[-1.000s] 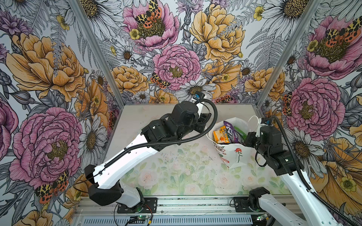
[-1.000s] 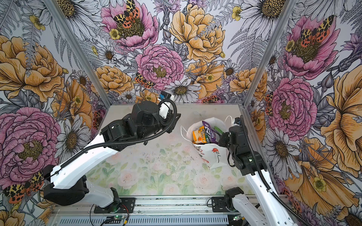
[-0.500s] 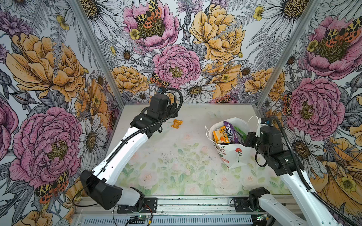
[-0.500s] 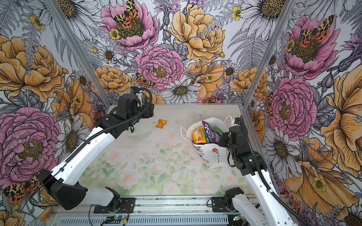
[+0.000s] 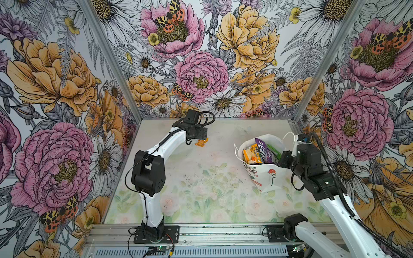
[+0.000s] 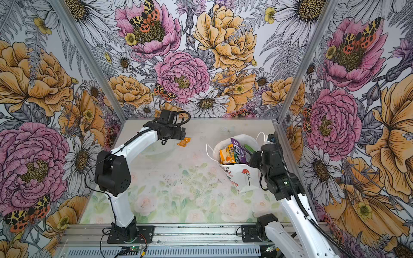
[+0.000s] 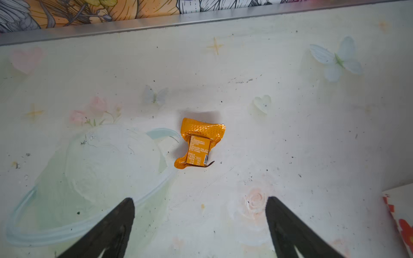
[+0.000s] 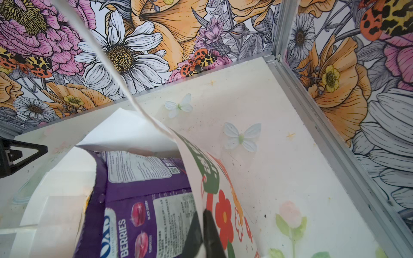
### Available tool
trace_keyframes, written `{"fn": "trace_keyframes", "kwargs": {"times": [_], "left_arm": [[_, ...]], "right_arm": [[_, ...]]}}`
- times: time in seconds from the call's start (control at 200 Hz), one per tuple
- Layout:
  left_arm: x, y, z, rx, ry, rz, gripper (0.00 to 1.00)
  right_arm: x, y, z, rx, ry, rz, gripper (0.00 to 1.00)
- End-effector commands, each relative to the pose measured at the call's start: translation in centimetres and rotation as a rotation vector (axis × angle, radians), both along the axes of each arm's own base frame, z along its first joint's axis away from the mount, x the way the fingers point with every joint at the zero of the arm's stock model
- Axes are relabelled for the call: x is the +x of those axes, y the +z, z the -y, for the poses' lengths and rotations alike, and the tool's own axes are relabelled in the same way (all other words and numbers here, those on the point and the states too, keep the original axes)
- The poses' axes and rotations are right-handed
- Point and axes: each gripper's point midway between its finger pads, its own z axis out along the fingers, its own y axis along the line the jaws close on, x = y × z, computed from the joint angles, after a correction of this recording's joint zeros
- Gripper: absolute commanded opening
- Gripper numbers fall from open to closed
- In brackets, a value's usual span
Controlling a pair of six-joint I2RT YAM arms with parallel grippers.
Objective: Place the snacks into the paper bag
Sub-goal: Pick up the snack from the top-center of the table.
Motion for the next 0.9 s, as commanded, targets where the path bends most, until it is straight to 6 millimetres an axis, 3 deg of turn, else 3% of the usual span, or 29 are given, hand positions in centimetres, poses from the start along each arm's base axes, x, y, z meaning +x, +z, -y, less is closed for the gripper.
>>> {"fn": "trace_keyframes", "kwargs": {"times": [0.0, 0.115, 0.51, 0.896], "left_arm": [[0.3, -1.6, -0.2, 0.048, -0.081, -0.068, 0.95], [0.7, -3.6, -0.6, 0.093, -0.107, -0.113, 0.96], [1.9, -7.5, 0.2, 0.069, -0.142, -0.224, 0.94], [3.0, -10.7, 0.7, 0.097, -0.126, -0.287, 0.84]], "right_arm": [[0.5, 1.3, 0.0, 0.019, -0.007, 0.059, 0.0], [0.5, 1.3, 0.0, 0.019, -0.009, 0.06, 0.0], [0.6, 1.1, 0.0, 0.018, -0.011, 0.055, 0.0], [0.6, 1.1, 0.0, 0.019, -0.01, 0.056, 0.0]]}}
